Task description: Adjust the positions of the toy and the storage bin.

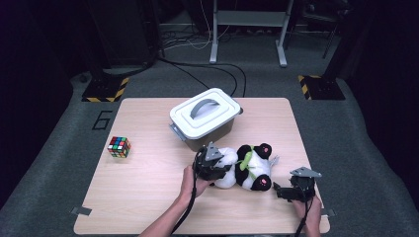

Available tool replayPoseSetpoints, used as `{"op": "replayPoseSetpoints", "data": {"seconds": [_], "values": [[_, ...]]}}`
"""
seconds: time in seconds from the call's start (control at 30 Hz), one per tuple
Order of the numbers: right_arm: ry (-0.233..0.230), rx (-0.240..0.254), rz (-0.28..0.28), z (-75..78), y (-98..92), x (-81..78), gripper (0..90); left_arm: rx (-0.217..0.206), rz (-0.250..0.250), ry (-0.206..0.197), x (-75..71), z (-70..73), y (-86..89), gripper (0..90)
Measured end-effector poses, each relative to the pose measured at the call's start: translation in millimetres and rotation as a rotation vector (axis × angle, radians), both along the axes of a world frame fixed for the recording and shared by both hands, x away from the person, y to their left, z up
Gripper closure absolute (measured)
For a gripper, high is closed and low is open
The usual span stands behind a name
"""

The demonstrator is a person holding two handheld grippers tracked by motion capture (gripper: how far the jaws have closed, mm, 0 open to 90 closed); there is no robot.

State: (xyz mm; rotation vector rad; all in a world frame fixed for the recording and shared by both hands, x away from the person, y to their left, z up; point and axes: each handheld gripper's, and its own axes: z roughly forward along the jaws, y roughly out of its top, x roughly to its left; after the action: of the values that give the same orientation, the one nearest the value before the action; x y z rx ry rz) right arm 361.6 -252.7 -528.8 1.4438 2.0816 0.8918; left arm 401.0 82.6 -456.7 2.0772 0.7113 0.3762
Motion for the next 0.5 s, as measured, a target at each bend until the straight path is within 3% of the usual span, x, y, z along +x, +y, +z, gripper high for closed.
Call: {"op": "replayPoseSetpoints", "data": {"seconds": [0.1,0.5], "values": [[0.0,0.001,-0.001,0.0,0.0,0.0,4.1,0.008,-0.024,0.003,-3.3,2.3,5.0,52.1],[-0.001,0.001,-0.001,0.0,0.0,0.0,4.3,0.007,-0.043,0.045,-21.7,6.0,38.1,51.7]]}}
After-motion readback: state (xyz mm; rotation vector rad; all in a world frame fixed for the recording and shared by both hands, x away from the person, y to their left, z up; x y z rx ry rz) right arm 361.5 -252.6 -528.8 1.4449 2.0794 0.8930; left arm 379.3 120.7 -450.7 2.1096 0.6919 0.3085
